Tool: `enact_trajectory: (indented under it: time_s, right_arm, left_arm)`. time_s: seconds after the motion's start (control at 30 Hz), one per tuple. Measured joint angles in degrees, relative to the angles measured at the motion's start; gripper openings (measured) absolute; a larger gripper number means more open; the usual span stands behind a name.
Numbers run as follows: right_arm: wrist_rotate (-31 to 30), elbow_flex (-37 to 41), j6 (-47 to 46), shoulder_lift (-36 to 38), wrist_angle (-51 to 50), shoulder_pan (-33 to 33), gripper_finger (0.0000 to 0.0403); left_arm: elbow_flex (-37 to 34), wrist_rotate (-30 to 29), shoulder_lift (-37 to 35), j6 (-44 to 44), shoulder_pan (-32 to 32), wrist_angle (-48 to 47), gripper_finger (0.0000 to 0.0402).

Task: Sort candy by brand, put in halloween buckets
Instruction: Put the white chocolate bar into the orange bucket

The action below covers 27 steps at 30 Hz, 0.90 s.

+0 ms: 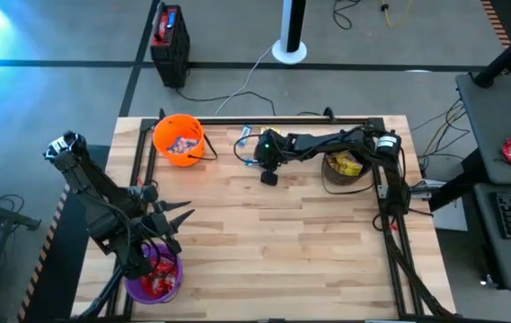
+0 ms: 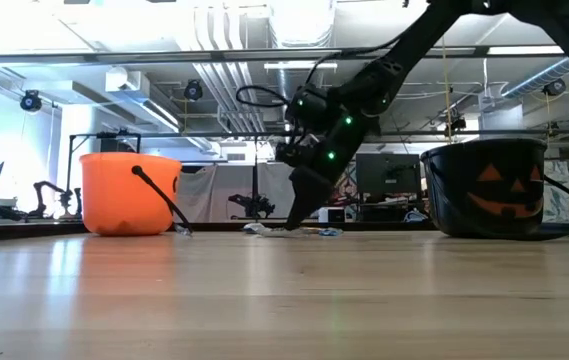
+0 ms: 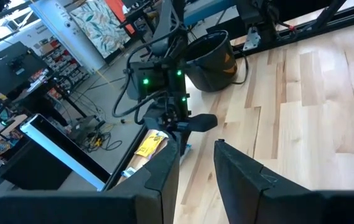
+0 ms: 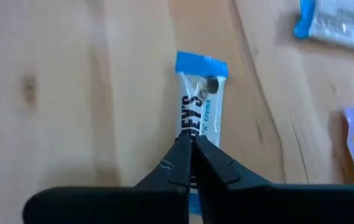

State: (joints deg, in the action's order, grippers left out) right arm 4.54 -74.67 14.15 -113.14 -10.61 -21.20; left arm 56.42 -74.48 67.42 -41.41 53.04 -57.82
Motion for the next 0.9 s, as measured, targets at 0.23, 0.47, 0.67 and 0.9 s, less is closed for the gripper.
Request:
enact_trajectory:
  time_s: [0.23,0.47,0.67,0.9]
  right_arm:
    - [0.0,1.0,0.2,1.7,3.5,3.1,0.0007]
    - [-1.4,5.6,-3.4,4.4,8.4,6.9,0.0008]
    - [-13.9,12.4,-10.8,6.6,20.2,8.4,0.0008]
    - [-17.0,11.9,-29.7,3.3,27.0,5.7,0.0008]
  left_arm:
    - [0.0,0.0,0.0,0.0,0.0,0.4,0.0086]
    - [0.0,0.1,0.6,-0.1,0.0,1.5,0.0086]
    - [0.0,4.6,2.7,-0.1,-2.1,2.9,0.0082]
    - [0.0,9.5,5.0,5.9,-7.6,9.3,0.0076]
